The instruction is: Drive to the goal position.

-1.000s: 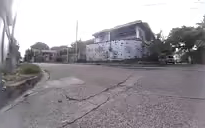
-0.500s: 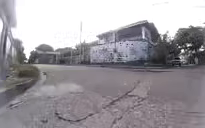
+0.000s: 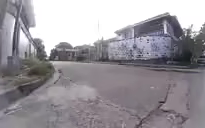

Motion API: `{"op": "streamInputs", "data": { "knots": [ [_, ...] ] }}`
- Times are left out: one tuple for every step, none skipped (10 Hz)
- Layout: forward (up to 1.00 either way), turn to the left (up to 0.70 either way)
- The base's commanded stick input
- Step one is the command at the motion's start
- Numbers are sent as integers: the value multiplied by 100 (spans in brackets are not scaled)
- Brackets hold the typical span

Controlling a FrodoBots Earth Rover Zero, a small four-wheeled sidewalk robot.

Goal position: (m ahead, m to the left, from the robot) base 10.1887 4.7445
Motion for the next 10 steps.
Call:
{"op": "streamInputs", "data": {
  "knots": [
    [100,11],
    [100,15],
    [100,7],
    [100,12],
    [100,12],
    [100,2],
    [100,8],
    [100,3],
    [100,0],
    [100,7]
  ]
}}
